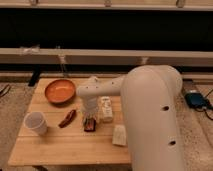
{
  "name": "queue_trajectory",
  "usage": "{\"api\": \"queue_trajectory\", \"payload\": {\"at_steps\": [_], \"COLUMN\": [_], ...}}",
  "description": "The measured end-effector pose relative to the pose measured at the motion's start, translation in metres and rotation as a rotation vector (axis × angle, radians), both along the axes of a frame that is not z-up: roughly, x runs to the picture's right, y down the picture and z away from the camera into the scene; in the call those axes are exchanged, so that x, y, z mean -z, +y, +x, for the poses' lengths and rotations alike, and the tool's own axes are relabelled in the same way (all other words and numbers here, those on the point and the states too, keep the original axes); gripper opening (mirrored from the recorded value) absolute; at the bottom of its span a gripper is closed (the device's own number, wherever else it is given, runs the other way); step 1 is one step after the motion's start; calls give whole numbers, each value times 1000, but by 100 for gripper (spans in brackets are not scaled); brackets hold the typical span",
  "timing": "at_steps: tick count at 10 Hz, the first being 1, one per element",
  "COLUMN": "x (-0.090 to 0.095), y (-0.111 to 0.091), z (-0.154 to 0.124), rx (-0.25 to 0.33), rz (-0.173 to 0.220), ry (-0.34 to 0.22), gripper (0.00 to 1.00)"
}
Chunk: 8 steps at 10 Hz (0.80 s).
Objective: Place the eraser on the white sponge
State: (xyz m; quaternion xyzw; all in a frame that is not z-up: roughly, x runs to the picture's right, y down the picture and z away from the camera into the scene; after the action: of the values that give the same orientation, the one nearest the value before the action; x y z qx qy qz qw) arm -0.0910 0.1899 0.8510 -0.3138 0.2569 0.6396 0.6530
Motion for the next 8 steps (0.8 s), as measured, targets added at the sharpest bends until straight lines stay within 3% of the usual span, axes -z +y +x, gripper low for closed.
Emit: {"api": "queue_trajectory", "payload": {"at_steps": [2,5,7,8], "x": [-2,5,23,44], "y": [1,-5,-16,-23], "z": [0,0,-12,-16], "rx": [22,84,112,126], "rz": [-6,11,37,61], "ry": [-2,-12,-46,-69], "gripper": [28,2,0,0]}}
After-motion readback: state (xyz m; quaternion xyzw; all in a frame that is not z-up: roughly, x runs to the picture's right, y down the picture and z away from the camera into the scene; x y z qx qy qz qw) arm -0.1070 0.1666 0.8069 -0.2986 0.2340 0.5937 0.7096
